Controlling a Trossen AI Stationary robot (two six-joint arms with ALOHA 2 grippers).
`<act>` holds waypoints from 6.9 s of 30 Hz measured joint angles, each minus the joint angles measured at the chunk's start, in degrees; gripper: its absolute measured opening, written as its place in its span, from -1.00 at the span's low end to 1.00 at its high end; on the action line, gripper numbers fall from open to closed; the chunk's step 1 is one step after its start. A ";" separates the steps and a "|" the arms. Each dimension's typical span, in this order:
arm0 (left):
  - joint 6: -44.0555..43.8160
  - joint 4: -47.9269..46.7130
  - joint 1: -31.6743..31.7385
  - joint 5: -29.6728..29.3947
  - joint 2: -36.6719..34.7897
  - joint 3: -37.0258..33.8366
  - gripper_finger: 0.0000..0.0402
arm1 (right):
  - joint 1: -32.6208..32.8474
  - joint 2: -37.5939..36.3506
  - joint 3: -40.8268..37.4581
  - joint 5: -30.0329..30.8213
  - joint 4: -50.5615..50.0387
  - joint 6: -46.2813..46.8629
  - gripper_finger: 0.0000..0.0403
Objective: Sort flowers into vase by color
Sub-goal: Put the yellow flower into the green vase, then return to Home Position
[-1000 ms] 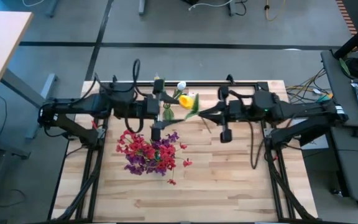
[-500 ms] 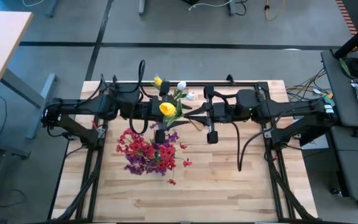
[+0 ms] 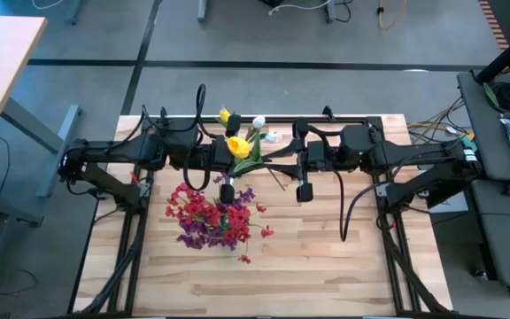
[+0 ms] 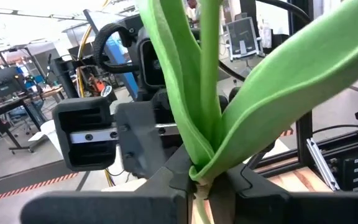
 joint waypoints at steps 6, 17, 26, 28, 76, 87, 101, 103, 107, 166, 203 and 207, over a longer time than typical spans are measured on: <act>0.00 -0.94 1.10 -0.14 -0.40 0.06 -0.98 | -0.40 -0.73 0.00 5.72 -0.53 0.89 -0.17; -1.05 -9.48 10.51 0.06 -7.01 -0.88 -0.99 | -1.77 -9.01 -0.08 15.37 -15.54 4.22 0.31; -1.95 -13.27 17.72 0.14 -14.89 -4.27 -0.99 | -4.30 -14.55 -8.41 15.24 -19.19 7.76 0.36; -2.14 -15.27 18.71 0.13 -16.42 -5.04 -0.99 | -4.70 -16.15 -10.83 15.30 -18.72 8.33 0.35; -1.64 -1.34 32.00 14.03 -14.07 -27.56 -0.99 | -6.17 -24.70 -36.63 14.79 -5.16 13.24 0.36; -0.50 2.03 34.05 13.99 -14.01 -30.86 -0.99 | -6.17 -24.68 -36.63 14.78 -5.16 13.26 0.36; 1.00 2.19 35.69 14.01 -11.75 -31.02 -0.99 | -6.17 -24.68 -36.63 14.80 -5.08 13.88 0.36; 1.31 2.21 35.69 14.01 -10.81 -31.05 -0.99 | -6.17 -24.68 -36.63 14.80 -5.05 13.88 0.36; 1.55 2.39 35.69 14.01 -9.75 -31.06 -0.99 | -6.17 -24.68 -36.63 14.80 -5.05 14.33 0.36; -27.76 -12.36 -10.01 -17.40 -47.82 -38.76 -0.17 | 4.86 -31.99 -37.64 11.35 -4.26 10.27 0.19; -39.04 -13.29 -87.56 -83.27 -33.20 -47.81 -0.56 | 17.65 -61.33 -61.13 11.30 0.78 10.10 0.04; -52.41 -13.32 -87.56 -72.34 -33.31 -53.34 -0.70 | 17.65 -68.09 -64.46 11.31 0.79 10.81 0.04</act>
